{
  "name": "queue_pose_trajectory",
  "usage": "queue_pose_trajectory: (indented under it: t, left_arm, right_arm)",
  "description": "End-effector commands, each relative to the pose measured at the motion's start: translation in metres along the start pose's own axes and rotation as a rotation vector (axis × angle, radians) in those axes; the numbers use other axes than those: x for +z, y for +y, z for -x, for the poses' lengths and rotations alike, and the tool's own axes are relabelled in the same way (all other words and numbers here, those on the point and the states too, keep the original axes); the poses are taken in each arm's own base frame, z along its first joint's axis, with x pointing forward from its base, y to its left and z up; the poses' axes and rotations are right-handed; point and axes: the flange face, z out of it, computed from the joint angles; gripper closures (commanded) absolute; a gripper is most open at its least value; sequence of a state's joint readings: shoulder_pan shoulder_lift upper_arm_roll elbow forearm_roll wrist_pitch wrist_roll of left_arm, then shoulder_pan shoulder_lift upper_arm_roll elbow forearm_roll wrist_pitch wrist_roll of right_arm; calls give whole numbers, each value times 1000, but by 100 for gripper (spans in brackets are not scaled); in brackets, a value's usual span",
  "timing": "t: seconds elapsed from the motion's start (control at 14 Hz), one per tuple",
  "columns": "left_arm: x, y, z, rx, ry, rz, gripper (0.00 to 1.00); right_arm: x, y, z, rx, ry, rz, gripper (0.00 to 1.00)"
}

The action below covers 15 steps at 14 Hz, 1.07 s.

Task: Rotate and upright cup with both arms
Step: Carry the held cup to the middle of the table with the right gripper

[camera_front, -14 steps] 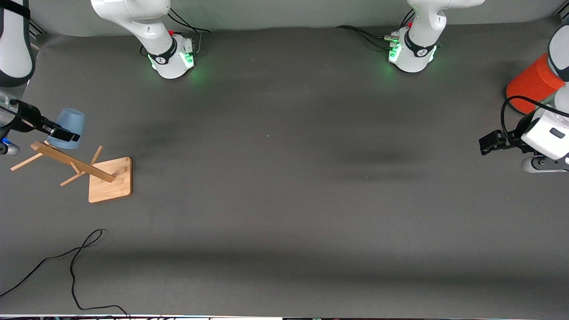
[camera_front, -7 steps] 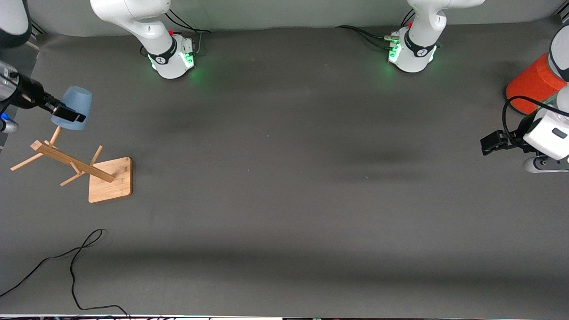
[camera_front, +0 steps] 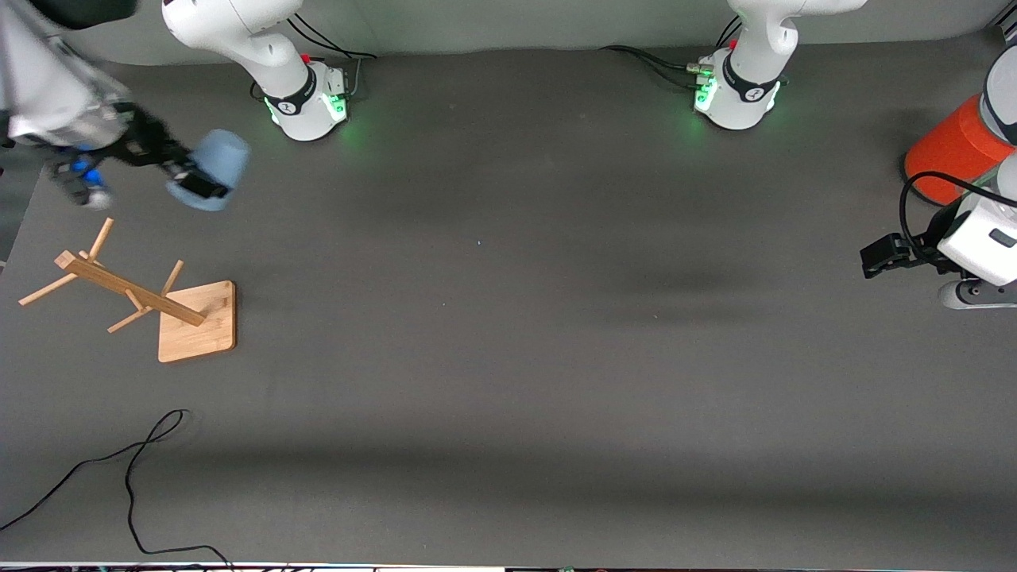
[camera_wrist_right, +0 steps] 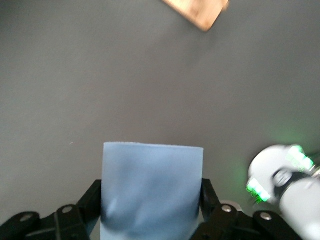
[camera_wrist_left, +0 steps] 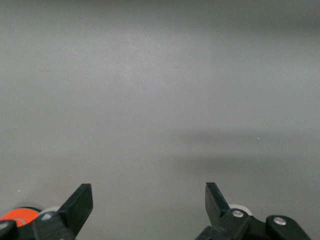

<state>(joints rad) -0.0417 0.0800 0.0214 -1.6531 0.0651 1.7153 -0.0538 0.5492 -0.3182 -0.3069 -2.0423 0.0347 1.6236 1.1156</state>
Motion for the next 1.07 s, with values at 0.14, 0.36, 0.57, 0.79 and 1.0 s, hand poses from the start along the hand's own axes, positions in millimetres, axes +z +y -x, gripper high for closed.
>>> queue_pose_trajectory:
  t: [0.14, 0.36, 0.57, 0.79, 1.0]
  left_arm:
    - [-5, -2, 3, 15, 13, 0, 0]
    - [-4, -2, 3, 15, 10, 0, 0]
    - [-3, -1, 2, 15, 13, 0, 0]
    - [-2, -2, 2, 14, 11, 0, 0]
    - [-1, -1, 1, 15, 10, 0, 0]
  right_arm:
    - [4, -119, 107, 198, 26, -20, 67]
    - [32, -198, 176, 308, 82, -23, 68]
    - [85, -269, 236, 434, 113, -35, 68]
    - [145, -320, 278, 530, 162, -44, 68]
    - [221, -354, 310, 607, 157, -91, 68]
